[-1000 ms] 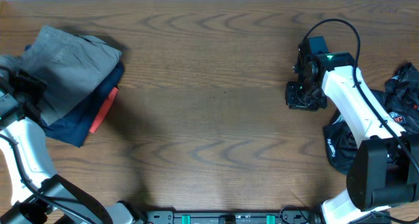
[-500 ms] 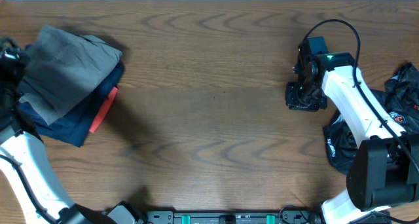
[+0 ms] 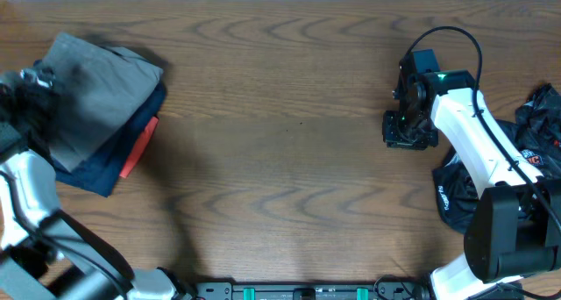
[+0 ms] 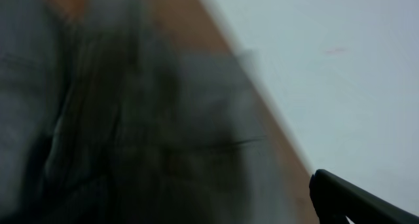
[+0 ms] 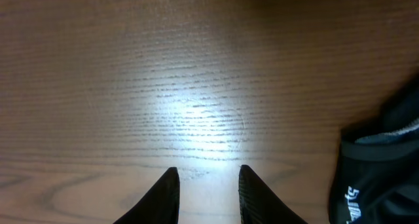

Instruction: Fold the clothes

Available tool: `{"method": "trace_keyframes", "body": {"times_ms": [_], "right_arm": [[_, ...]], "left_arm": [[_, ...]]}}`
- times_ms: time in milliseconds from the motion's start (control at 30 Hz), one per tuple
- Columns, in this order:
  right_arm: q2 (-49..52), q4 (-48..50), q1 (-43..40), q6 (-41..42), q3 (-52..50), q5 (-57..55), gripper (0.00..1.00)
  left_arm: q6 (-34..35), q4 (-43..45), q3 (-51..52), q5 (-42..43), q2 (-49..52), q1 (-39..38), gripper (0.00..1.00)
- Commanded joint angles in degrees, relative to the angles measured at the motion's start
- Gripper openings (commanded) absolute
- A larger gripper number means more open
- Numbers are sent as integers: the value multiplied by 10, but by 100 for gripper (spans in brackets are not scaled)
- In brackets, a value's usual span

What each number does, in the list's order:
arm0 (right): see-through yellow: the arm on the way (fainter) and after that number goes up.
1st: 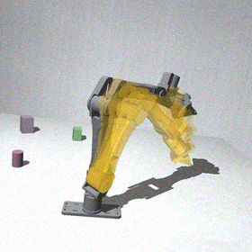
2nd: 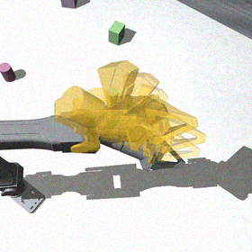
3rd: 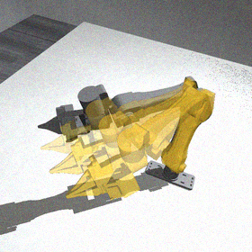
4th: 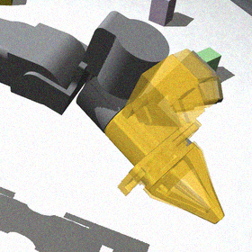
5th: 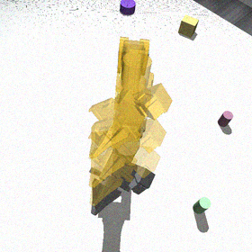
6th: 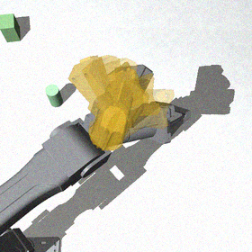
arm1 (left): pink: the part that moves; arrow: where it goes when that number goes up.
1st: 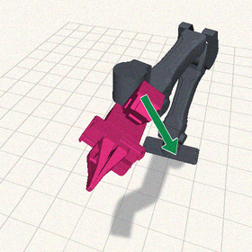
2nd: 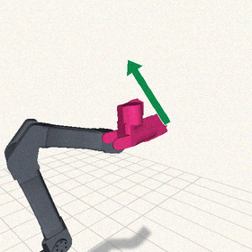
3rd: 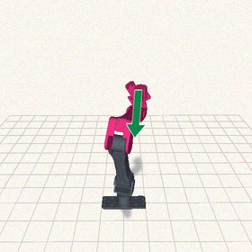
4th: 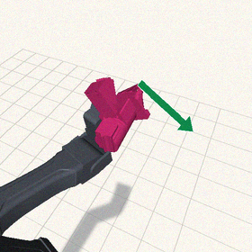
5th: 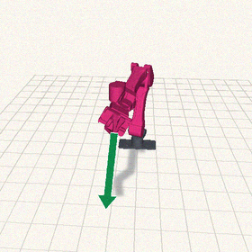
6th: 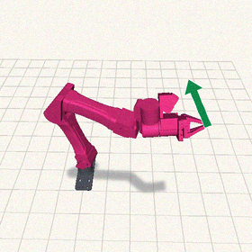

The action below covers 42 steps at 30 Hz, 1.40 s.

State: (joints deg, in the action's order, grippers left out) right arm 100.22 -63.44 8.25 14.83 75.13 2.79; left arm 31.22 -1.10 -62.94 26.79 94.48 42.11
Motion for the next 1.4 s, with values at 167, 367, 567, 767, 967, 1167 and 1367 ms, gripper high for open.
{"method": "trace_keyframes", "body": {"times_ms": [167, 367, 567, 767, 967, 1167, 1367], "right_arm": [[-12, -2, 1, -1, -2, -4, 30], [-12, -2, 1, -1, -2, -4, 31], [-12, -2, 1, -1, -2, -3, 36], [-12, 20, 1, -3, -2, 38, 52], [-12, 80, 0, -1, -2, 112, 77], [-12, 85, 0, -1, -2, 138, 99], [-12, 20, 1, -1, -2, 146, 99]], "left_arm": [[-5, -53, -4, -66, 81, 42, 98], [-12, 13, -4, 18, 56, 28, 98], [-50, 42, -4, 41, -31, -13, 98], [-110, 17, -4, 40, -106, -126, 98], [-171, -84, -4, -15, -101, -292, 98], [-214, -255, -4, -83, -81, -438, 98], [-239, -454, -4, -100, -80, -508, 98]]}}
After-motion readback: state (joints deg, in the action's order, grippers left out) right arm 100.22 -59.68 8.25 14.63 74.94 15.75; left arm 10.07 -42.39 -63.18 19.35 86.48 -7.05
